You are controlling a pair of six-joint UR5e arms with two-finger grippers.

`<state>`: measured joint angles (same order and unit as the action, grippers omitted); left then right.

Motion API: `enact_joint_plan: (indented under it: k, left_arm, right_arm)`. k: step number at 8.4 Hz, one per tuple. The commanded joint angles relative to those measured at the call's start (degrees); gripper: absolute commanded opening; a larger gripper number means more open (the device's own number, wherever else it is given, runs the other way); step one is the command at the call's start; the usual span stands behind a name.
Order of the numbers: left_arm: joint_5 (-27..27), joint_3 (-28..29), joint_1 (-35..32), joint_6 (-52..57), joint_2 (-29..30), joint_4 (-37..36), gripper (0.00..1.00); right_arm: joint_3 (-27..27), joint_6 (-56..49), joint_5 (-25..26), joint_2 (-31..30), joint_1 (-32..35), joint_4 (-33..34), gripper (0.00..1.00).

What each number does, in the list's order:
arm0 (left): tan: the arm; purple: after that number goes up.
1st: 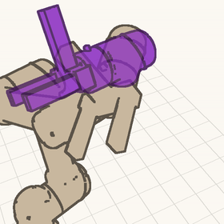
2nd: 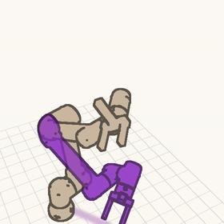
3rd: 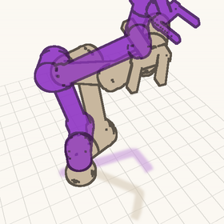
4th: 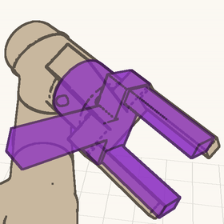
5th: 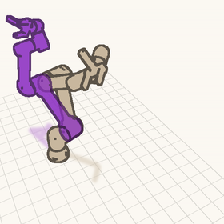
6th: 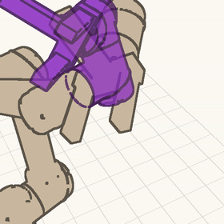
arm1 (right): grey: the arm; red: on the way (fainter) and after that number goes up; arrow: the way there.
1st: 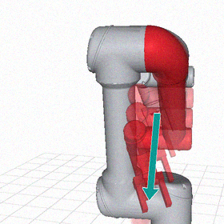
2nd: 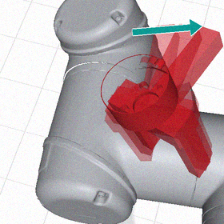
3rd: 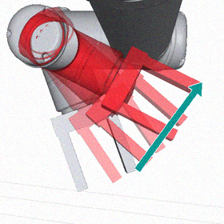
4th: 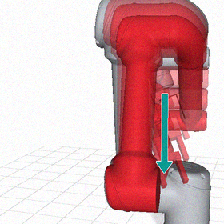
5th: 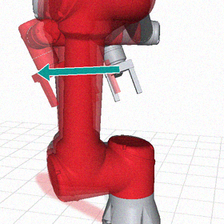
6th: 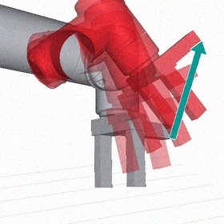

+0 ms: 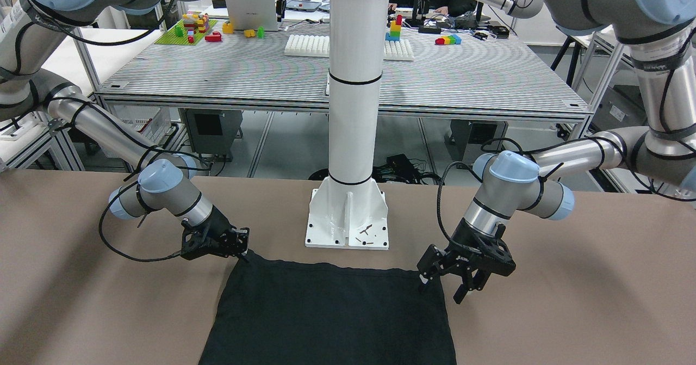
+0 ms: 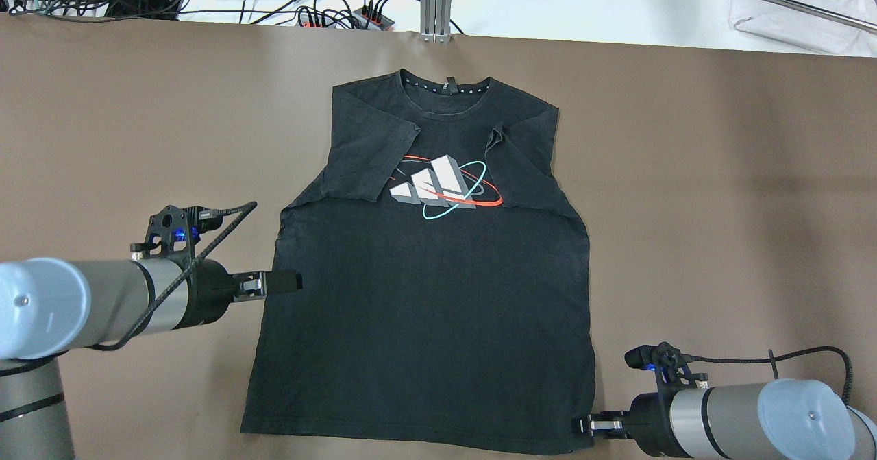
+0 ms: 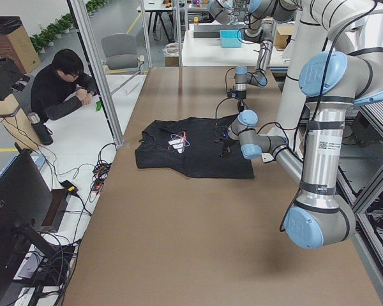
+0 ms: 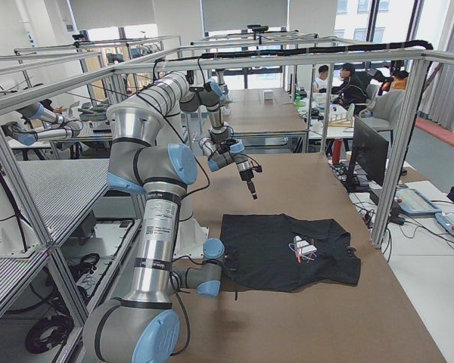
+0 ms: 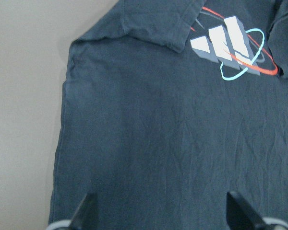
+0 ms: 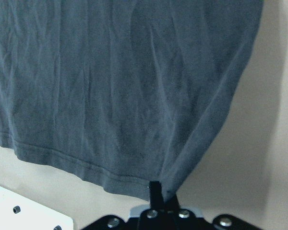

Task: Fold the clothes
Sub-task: 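Move both grippers down to the hem corners nearest the robot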

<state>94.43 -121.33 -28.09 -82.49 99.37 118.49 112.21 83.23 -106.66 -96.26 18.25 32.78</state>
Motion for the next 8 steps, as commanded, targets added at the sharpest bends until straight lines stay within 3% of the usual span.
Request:
enact_joint_plan:
  k: [1,3,5,8]
  left_arm:
    - [-8.2,-0.8,8.7,-0.1,-6.0,4.9,0.94]
    - [-15.1,0.4,15.9,0.0,-11.6,8.8,0.94]
    - [-17.6,6.7,19.3,-0.2,-12.7,18.6,0.94]
    - [-21.0,8.2,22.4,-1.1,-12.3,18.8,0.94]
  right_arm:
    - [0.1,0.0,-0.8,-0.1,1.0,-0.6,0.00]
    - [0.1,0.0,-0.5,-0.1,1.0,-0.8,0.00]
    - [0.1,0.0,-0.3,0.0,1.0,-0.8,0.00]
    - [0.0,0.0,-0.1,0.6,1.0,-0.8,0.00]
